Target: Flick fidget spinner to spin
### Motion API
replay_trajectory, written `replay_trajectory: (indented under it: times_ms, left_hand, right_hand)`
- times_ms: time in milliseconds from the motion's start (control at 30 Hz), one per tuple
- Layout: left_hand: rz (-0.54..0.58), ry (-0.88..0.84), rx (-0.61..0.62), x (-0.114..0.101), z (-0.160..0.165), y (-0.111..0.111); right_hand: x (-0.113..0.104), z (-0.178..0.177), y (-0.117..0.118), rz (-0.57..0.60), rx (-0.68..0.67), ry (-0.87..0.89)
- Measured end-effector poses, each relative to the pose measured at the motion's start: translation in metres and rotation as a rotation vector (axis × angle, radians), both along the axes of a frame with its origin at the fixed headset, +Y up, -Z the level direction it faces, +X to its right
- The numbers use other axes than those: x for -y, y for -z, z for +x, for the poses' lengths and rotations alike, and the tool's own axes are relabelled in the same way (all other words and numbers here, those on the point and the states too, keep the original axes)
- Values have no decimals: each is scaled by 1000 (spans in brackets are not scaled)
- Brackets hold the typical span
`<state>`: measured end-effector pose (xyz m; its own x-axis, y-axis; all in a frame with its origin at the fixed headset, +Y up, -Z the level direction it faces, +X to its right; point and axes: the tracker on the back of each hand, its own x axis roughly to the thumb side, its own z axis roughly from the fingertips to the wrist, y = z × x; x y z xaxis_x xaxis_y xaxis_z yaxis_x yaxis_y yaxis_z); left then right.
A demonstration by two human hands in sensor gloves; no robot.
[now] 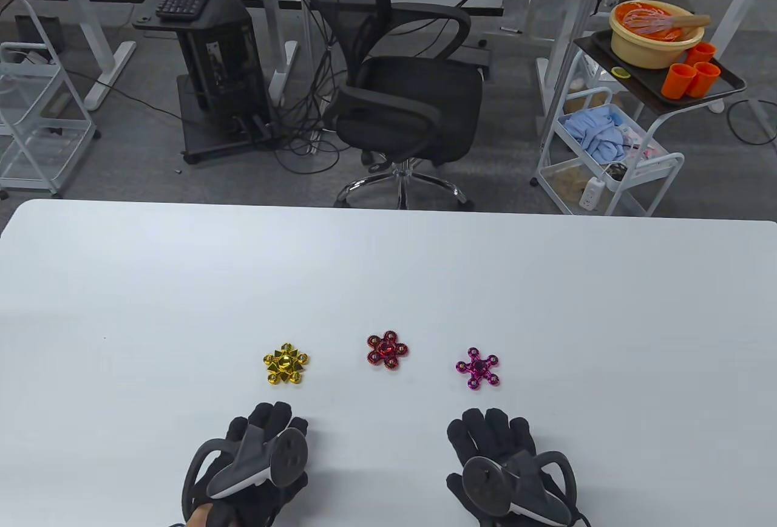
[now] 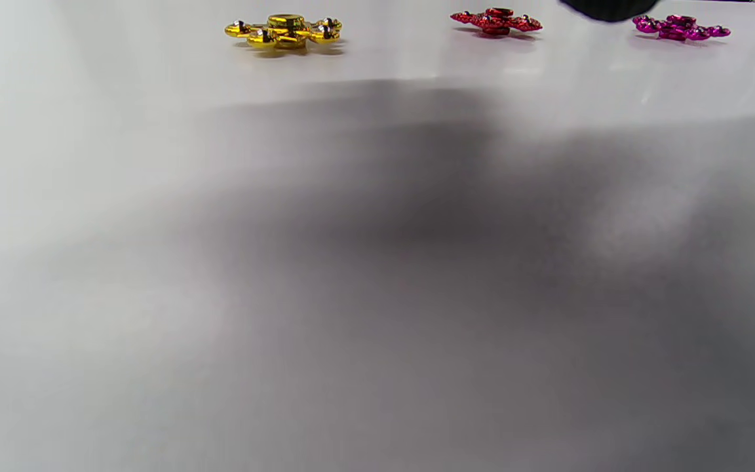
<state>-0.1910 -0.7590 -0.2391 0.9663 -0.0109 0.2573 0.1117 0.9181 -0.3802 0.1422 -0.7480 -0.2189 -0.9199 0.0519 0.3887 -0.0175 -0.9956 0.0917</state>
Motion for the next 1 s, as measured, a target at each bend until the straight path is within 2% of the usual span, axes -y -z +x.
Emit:
replay_trajectory:
  times_ms: [200,433,567,733,1000]
  left_hand:
    - [7,-62,-40,-13,-1,24]
    - [25,-141,-146,-25,-8,83]
    - [6,-113,-171,-14,-8,114]
    - [-18,-36,-197,4,-6,141]
    - [-90,7,-216,27,-10,160]
  right_hand:
    - [0,-1,0,-2,-12,1]
    - [-1,1,-1,-11,-10,5]
    - [-1,1,-2,-18,-14,4]
    - [0,2,-2,-17,-10,11]
    - [0,6,-1,-22,3,29]
